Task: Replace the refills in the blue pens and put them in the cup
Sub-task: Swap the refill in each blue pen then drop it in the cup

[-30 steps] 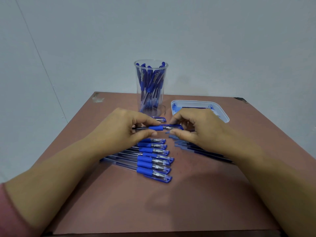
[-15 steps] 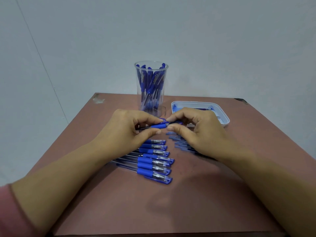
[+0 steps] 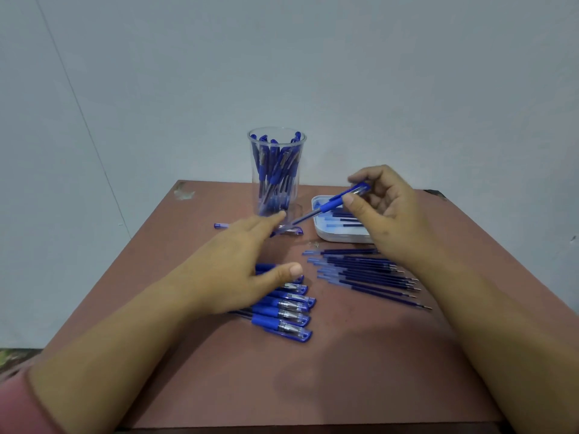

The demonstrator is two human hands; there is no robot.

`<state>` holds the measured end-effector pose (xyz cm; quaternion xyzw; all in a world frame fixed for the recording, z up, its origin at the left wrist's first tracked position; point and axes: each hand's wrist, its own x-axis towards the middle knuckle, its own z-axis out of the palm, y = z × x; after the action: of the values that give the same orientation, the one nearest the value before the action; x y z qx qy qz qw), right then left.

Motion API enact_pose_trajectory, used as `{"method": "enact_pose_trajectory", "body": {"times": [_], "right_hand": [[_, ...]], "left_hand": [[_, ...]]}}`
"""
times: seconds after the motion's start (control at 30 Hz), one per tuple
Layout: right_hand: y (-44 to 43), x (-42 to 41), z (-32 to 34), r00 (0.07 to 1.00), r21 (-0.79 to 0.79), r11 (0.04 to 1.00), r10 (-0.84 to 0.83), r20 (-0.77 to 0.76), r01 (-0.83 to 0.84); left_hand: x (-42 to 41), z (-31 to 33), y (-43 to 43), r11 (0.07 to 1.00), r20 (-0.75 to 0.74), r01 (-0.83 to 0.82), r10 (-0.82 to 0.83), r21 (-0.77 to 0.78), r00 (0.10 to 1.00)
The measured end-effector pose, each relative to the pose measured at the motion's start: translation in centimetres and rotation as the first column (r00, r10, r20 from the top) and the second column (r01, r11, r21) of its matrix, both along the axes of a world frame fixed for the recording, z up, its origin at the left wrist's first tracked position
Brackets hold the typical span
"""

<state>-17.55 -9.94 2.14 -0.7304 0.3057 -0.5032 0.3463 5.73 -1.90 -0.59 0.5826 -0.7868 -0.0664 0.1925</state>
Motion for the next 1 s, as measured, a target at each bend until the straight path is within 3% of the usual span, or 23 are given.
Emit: {"method": "enact_pose_trajectory", "body": {"times": [0.13,0.27,0.47,0.57,0.7,0.8,0.93,1.0], "right_hand": [[-0.2,0.2,1.9,0.979,-0.041,0.997,-0.055,0.196,0.065],[-1.2,1.3,4.6,0.959,-0.120,0.985,-0.087,0.271,0.123],[-2.8,4.0,8.0,0.855,-0.161,0.966,-0.096,0.510,0.205],[-3.7,5.2,8.0,0.835,-0.188,0.947,-0.121,0.538,0.259],[-5.4,6.8,6.7,0.920,-0.239,0.913,-0.255,0.297,0.330],[-6.5,7.2,5.5,0.960,-0.268,0.922,-0.274,0.065,0.281],[-7.5,7.1,4.4,0.927,-0.407,0.892,-0.304,-0.221,0.196],[-7.6,6.9,4.2,0.896,-0.403,0.900,-0.310,-0.318,0.169]], "left_hand": [[-1.5,0.2,1.1,0.975,-0.051,0.076,-0.067,0.209,0.996],[-1.2,-0.3,1.0,0.943,0.152,0.032,-0.087,0.331,0.985],[-1.3,-0.6,0.8,0.939,0.206,0.041,-0.118,0.343,0.971],[-1.3,-0.7,0.6,0.941,0.215,0.034,-0.112,0.335,0.970],[-1.3,-0.8,0.6,0.942,0.206,0.036,-0.111,0.335,0.972],[-1.3,-0.7,0.6,0.942,0.209,0.032,-0.108,0.335,0.972],[-1.5,-0.4,0.7,0.941,0.206,0.027,-0.101,0.336,0.973],[-1.6,-0.3,0.8,0.941,0.201,0.026,-0.099,0.336,0.974]]}}
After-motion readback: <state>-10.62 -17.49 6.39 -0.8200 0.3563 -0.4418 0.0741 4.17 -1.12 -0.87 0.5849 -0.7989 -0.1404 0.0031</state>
